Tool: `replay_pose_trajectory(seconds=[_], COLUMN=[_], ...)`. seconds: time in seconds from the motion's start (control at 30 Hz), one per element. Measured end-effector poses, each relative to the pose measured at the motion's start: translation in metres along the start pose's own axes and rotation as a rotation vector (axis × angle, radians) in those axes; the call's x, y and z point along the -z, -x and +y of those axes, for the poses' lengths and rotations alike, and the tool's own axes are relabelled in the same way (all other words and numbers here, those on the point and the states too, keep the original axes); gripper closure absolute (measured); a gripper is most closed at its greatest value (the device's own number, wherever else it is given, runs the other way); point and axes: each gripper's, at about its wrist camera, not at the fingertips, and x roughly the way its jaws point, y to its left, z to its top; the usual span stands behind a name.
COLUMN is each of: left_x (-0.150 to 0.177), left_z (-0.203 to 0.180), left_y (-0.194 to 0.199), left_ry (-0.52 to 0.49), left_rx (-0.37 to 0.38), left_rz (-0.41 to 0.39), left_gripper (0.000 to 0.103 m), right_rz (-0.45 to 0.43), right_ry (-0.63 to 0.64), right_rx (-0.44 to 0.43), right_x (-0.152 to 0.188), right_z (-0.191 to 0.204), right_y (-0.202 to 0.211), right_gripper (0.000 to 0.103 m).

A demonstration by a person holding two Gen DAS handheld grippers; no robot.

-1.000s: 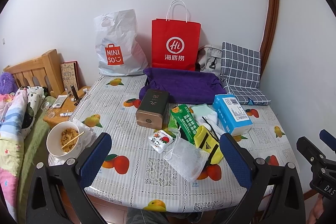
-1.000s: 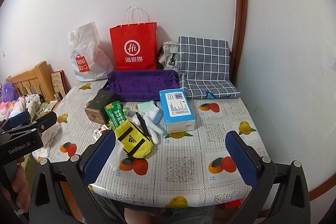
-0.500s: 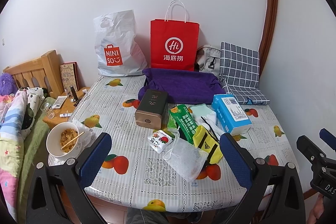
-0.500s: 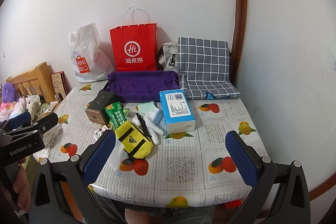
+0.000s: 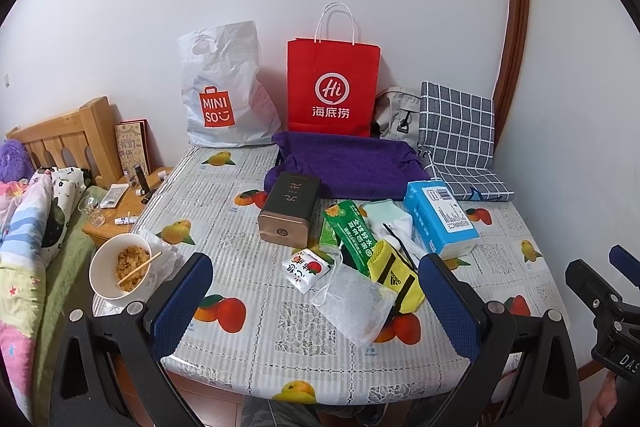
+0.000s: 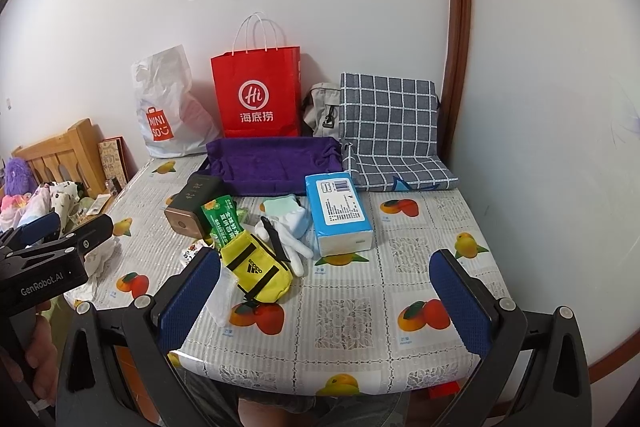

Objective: Organize soft objects

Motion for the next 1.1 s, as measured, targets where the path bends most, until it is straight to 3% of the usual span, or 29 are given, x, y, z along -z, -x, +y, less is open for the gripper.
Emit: replay_pose_trajectory(seconds=[0.8, 1.1], left_x=[-0.005, 0.002], left_z=[-0.004, 0.002], left_y=[0.003, -0.027], left_ry=[0.001, 0.010], left_rx=[0.009, 0.012], left_rz=[-0.009, 0.016], left_gripper=[0.000, 0.000], right_rz=[-0.022, -0.009], right_ry=[0.005, 0.015], right_rx=[-0.021, -0.036], right_x=[0.002, 0.010], right_z=[0.002, 0.003], right_y=[0.003, -0.018], right_gripper=[0.000, 0.000])
